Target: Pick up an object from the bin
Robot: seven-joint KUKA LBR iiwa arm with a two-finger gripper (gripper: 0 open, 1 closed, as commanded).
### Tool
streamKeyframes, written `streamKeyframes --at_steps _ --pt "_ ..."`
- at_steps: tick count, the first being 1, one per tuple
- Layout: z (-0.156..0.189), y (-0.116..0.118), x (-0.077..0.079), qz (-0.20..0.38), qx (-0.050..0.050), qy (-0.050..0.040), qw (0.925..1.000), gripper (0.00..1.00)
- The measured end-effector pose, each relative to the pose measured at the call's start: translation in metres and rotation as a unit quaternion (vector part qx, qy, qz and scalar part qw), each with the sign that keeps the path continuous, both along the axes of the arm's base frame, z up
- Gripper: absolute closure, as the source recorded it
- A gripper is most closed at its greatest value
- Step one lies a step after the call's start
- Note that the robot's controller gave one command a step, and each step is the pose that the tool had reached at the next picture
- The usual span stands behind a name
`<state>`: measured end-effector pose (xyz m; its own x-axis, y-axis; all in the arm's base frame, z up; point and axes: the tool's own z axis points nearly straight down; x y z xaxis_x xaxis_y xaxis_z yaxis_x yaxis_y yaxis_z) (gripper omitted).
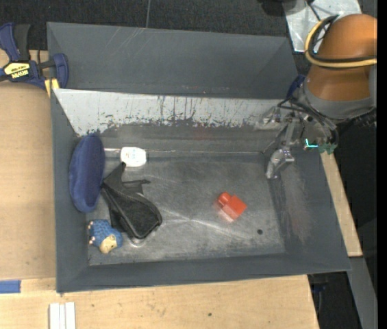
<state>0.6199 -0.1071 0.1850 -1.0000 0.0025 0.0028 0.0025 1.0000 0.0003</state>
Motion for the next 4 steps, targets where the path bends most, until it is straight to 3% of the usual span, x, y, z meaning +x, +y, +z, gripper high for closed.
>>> streamKeyframes --at_steps 1,2,3,4 --pt "-0.087 0.042 -0.024 -0.039 -0.002 -0.0099 0.9992 0.0" --pt "-0.079 0.064 -0.07 0.046 0.0 -0.0024 0.9989 0.0" --pt "-0.085 0.057 -0.057 0.015 0.0 -0.0048 0.9999 0.0" --pt "-0.11 0.068 -0.058 -0.029 -0.001 -0.0032 0.9996 0.0"
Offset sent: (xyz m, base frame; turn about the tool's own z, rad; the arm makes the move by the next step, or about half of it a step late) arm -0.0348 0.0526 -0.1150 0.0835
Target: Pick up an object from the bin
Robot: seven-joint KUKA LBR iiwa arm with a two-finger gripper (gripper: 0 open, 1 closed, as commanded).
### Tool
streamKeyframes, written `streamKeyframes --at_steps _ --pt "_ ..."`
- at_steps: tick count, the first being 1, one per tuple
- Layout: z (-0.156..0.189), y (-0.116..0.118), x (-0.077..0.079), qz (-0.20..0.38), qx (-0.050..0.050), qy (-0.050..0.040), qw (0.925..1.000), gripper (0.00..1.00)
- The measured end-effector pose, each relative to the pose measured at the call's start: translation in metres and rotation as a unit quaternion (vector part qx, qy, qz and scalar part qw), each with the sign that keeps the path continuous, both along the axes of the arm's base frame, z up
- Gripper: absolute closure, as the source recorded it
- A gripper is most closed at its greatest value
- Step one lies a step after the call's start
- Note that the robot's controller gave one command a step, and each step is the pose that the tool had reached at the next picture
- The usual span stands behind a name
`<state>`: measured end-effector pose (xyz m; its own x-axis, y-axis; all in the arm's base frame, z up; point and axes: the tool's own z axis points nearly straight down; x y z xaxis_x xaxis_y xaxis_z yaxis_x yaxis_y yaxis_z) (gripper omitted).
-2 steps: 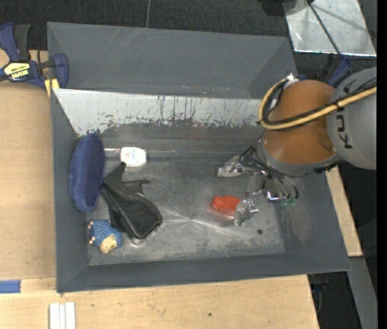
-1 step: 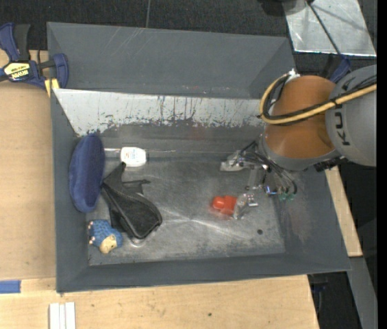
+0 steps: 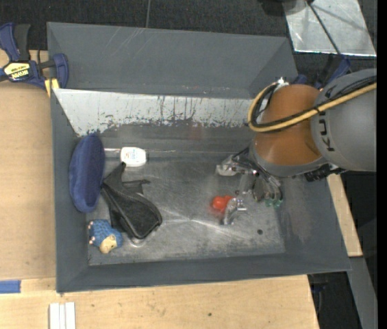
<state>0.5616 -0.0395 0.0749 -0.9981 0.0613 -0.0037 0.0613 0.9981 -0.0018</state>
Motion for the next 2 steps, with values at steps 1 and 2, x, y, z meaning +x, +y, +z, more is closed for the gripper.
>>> streamKeyframes --at_steps 1,2 --pt "0.0001 -0.0089 0.0119 -0.012 0.003 -0.0008 0.9999 0.0" --pt "0.0045 -0.0115 0.0183 -0.014 0.0 -0.0147 0.9998 1.0"
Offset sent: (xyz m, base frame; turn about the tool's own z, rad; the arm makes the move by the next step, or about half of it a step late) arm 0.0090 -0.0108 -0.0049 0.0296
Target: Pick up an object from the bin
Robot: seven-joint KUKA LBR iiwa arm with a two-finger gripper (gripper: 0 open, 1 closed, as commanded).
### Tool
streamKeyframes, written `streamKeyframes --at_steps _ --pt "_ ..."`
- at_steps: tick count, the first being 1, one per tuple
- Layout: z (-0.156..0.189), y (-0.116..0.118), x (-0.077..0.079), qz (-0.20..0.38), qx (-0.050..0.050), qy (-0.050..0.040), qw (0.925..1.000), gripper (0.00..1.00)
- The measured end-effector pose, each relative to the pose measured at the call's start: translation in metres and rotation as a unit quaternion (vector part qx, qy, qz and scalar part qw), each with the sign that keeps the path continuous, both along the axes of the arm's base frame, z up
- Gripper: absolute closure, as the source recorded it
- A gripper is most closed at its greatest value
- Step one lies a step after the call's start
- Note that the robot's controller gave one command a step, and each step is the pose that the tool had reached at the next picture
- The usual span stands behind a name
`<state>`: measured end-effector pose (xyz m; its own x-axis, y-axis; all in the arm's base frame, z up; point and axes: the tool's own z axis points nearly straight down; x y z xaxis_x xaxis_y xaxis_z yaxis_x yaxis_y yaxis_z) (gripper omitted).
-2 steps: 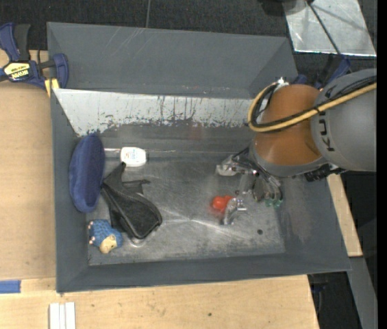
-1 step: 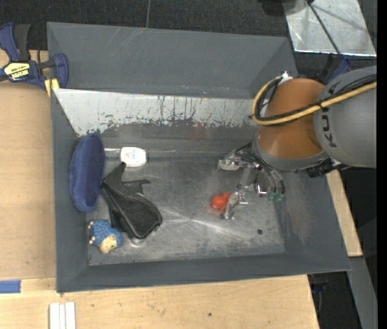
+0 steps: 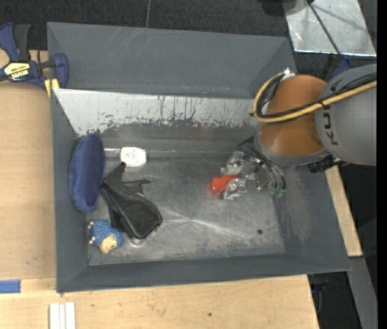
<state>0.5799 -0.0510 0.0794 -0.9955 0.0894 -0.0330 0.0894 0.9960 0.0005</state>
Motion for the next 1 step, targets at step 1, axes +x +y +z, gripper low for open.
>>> streamKeyframes --at_steps 1 --pt "0.0183 -0.0003 0.002 0.001 0.001 0.0128 0.9999 1.0"
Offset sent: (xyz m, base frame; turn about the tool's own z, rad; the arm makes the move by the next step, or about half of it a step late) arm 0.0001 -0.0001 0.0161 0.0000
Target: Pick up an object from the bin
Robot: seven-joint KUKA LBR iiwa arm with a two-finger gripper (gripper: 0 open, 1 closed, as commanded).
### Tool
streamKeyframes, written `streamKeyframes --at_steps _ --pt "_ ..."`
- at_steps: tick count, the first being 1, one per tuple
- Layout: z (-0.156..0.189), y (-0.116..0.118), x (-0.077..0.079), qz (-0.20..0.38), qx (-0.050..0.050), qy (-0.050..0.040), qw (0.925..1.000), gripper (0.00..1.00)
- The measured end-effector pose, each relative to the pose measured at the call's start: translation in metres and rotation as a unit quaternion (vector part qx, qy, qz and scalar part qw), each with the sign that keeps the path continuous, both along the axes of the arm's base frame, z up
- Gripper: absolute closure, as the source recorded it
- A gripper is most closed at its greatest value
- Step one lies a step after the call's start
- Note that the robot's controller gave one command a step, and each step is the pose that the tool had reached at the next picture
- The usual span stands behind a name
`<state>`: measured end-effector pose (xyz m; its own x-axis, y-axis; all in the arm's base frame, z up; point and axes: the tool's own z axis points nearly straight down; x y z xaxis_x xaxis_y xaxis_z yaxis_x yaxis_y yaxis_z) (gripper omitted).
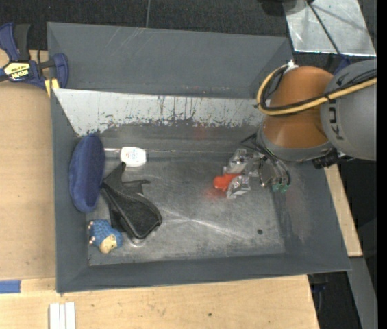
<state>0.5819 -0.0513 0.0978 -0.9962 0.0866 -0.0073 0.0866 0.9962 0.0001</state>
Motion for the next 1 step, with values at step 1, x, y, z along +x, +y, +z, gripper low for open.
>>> streamKeyframes --at_steps 1 --pt "0.0342 -0.0001 0.0018 0.001 0.0 -0.0003 1.0 1.0"
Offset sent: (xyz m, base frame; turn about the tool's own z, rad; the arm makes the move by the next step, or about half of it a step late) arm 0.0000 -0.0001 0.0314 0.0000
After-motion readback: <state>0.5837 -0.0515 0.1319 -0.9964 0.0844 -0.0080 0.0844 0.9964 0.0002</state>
